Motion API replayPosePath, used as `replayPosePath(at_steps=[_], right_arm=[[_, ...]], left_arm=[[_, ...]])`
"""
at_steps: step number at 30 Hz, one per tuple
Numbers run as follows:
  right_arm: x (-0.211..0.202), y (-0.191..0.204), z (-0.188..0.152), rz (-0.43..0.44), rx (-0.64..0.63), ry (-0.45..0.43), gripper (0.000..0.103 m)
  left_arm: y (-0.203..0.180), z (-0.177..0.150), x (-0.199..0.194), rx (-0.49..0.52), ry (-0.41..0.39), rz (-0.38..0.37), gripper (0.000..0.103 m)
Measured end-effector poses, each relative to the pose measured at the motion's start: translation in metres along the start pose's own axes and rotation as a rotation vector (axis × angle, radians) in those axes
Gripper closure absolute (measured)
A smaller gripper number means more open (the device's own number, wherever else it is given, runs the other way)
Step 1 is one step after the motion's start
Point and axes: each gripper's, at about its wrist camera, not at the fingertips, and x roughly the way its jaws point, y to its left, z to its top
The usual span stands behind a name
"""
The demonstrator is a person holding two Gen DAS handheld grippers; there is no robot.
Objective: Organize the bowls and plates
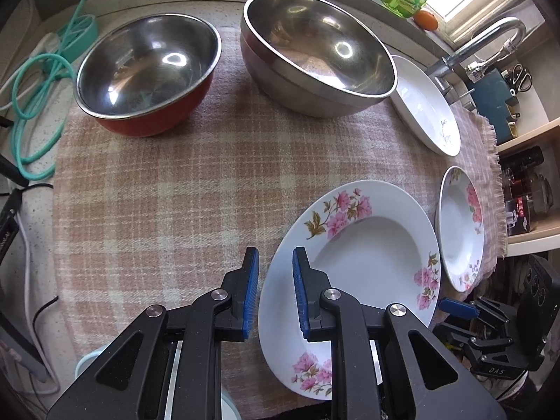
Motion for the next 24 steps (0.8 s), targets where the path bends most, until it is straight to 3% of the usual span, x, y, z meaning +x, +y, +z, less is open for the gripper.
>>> replayPosePath(at_steps=[8, 17, 19, 21, 24], right_arm=[[-0.026, -0.004, -0.012, -0.050, -0.077, -0.009, 0.050], [-0.084, -0.034, -0.013, -0.172, -0.107, -0.192, 0.050], [-0.094, -0.048, -0.009, -0.169, -0.093, -0.217, 0.047], [-0.099, -0.063, -0.007, -0.162, -0.077, -0.228, 0.037], [-0.106, -0.084, -0.002, -0.166, -0.050, -0.254, 0.037]], left_arm=[[-0.005, -0.003, -0.026, -0.016, -0.081, -0.002, 0.085], [-0.037, -0.017, -0.039, -0.028, -0.148, -0.063, 0.085], [-0.047, -0.019, -0.039, -0.031, -0.153, -0.082, 0.085], [-0.056, -0.022, -0.037, -0.035, -0.155, -0.100, 0.085], [-0.070, -0.029, -0.035, -0.050, -0.161, -0.133, 0.085]])
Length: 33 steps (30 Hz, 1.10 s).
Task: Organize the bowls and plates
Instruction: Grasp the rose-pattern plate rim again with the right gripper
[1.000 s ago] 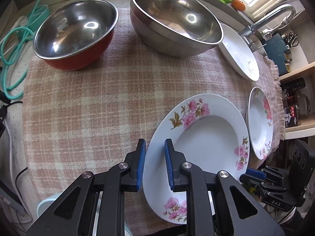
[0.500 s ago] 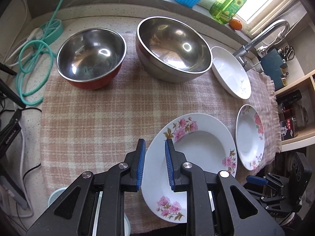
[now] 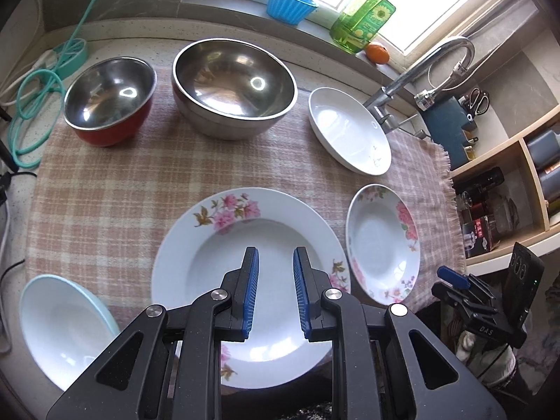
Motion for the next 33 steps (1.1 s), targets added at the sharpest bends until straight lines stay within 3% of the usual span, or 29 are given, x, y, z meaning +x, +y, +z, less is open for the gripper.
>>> replayPosePath(at_steps=[4, 10, 18, 26, 33], right_arm=[[0.000, -0.022, 0.008, 0.003, 0.018, -0.003, 0.036], [0.006, -0.046, 0.019, -0.059, -0.021, 0.023, 0.036], [0.018, -0.067, 0.036, 0.016, -0.062, 0.070, 0.037], [0.048, -0.089, 0.056, 0.103, -0.063, 0.162, 0.064], [0.073, -0.095, 0.072, 0.164, -0.089, 0.222, 0.066]], left_arm=[[-0.020, -0.014, 0.010, -0.004, 0.009, -0.020, 0.085], [-0.045, -0.032, 0.024, -0.051, 0.008, -0.054, 0.085], [-0.071, -0.051, 0.041, -0.120, 0.015, -0.099, 0.085], [-0.085, -0.066, 0.060, -0.196, 0.036, -0.092, 0.085], [-0.087, -0.076, 0.071, -0.270, 0.039, -0.071, 0.085]])
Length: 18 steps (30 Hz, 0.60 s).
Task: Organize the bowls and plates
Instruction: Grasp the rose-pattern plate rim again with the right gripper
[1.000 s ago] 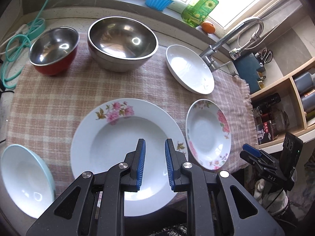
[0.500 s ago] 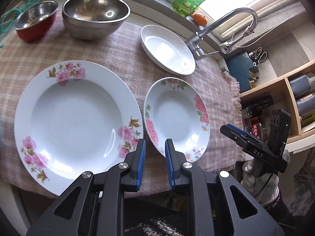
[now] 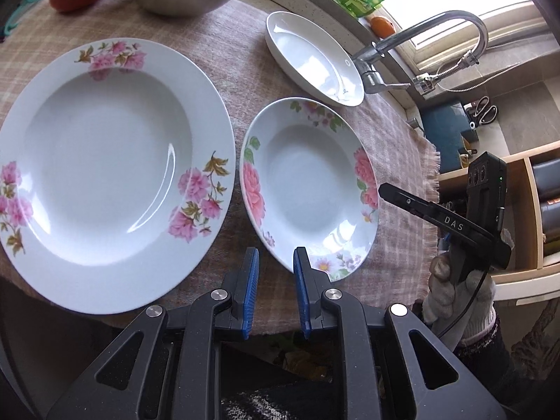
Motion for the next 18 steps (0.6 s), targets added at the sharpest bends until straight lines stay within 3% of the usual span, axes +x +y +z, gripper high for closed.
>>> replayPosePath(at_steps=[4, 18], right_arm=[[0.010, -0.004, 0.009, 0.043, 0.004, 0.031, 0.073], [0.034, 0.004, 0.026, 0.068, -0.060, 0.092, 0.077]], left_arm=[[-0.001, 0.000, 0.004, -0.027, -0.017, 0.007, 0.085], [0.000, 0.007, 0.022, -0.046, -0.021, 0.071, 0.085]])
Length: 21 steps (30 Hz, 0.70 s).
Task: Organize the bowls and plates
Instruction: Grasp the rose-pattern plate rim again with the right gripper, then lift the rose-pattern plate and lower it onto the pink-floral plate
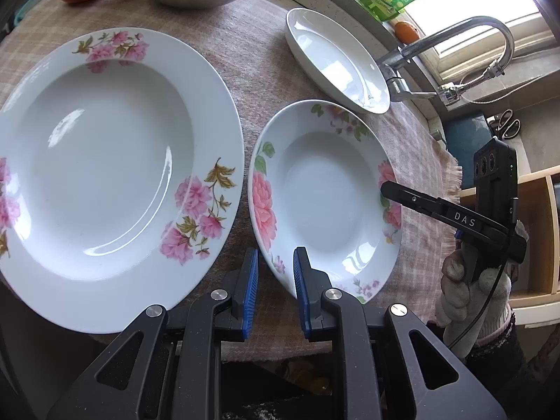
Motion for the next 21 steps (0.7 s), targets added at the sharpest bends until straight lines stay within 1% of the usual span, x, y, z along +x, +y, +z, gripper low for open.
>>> replayPosePath(at_steps=[1, 3, 4, 15, 21], right_arm=[[0.001, 0.001, 0.001, 0.007, -0.002, 0.003, 0.078], [0.004, 0.003, 0.001, 0.015, -0.012, 0.011, 0.085], [0.004, 0.004, 0.001, 0.011, -0.019, 0.014, 0.086], [0.001, 0.004, -0.005, 0.011, -0.002, 0.003, 0.086], [-0.006, 0.001, -0.012, 0.003, 0.014, -0.019, 0.086]], left_arm=[[0.000, 0.000, 0.001, -0.003, 0.003, 0.000, 0.085], [0.000, 0.000, 0.002, 0.004, 0.001, -0.002, 0.085], [-0.002, 0.001, 0.002, 0.009, 0.000, -0.002, 0.085], [-0.008, 0.005, 0.002, 0.064, -0.015, 0.033, 0.085], [-0.016, 0.007, 0.001, 0.122, -0.029, 0.054, 0.085]])
